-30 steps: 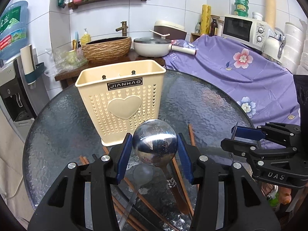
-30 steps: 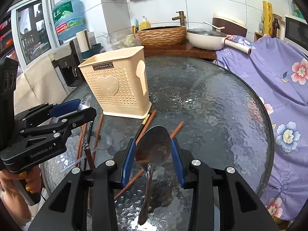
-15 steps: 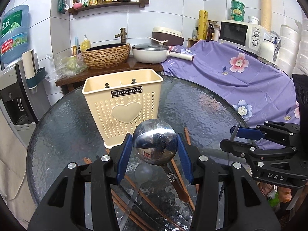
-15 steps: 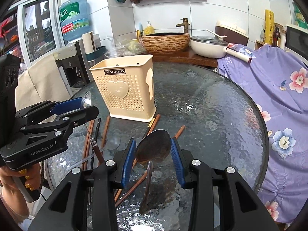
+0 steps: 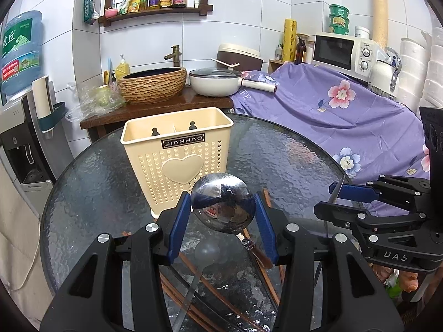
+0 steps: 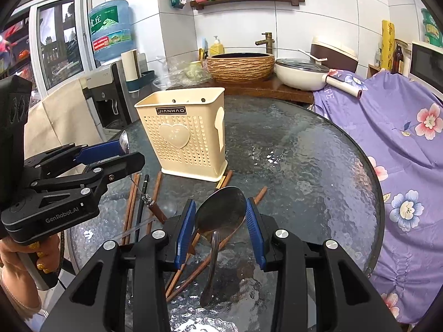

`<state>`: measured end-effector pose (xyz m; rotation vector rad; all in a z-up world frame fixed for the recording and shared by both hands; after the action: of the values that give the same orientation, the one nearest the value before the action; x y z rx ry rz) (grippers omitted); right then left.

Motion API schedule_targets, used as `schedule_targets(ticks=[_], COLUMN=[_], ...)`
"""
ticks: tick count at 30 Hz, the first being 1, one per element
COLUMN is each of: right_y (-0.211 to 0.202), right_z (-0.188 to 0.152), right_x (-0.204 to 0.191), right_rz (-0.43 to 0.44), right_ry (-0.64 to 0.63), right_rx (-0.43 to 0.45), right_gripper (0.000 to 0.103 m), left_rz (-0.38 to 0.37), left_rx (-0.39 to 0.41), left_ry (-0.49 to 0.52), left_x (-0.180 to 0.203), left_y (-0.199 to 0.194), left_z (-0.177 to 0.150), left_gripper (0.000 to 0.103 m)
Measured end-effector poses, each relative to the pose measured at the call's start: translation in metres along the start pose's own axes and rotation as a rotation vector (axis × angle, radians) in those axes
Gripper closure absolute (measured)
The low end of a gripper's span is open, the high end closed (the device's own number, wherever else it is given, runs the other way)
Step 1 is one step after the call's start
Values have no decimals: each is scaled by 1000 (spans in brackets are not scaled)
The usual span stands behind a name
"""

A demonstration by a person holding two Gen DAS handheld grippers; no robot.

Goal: Organize utensils
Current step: 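Carry both held spoons up and over the cream utensil holder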

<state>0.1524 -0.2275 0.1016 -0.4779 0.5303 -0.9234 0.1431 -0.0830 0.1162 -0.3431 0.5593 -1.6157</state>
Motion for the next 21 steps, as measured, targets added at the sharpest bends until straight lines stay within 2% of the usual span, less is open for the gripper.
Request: schedule_targets(ticks=[11, 15, 21], right_y=[-6, -9, -19], right_z=[22, 44, 99], right_x=[-7, -14, -27], right_rz=[47, 71, 78], right_ry=[-24, -52, -116], right_rx=[28, 47, 113], right_gripper=[67, 67, 67], left_rz=[-28, -10, 29], left_rx=[40, 89, 166], left_ry=[-19, -22, -52], left_x=[-18, -32, -63], left_y=[-14, -25, -39], left_z=[26, 50, 103], left_gripper=[56, 56, 56])
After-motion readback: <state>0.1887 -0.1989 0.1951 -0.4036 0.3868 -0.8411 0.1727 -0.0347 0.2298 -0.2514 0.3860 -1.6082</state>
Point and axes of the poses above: each gripper's, at about its wrist camera, not at the fingertips, and y roughly the way its jaws point, x to its right, z to its top, the point moved 3 cm from there along y, roughly the way its jaws point, and after that the axes turned 13 degrees about z, right-handed, at the moved point
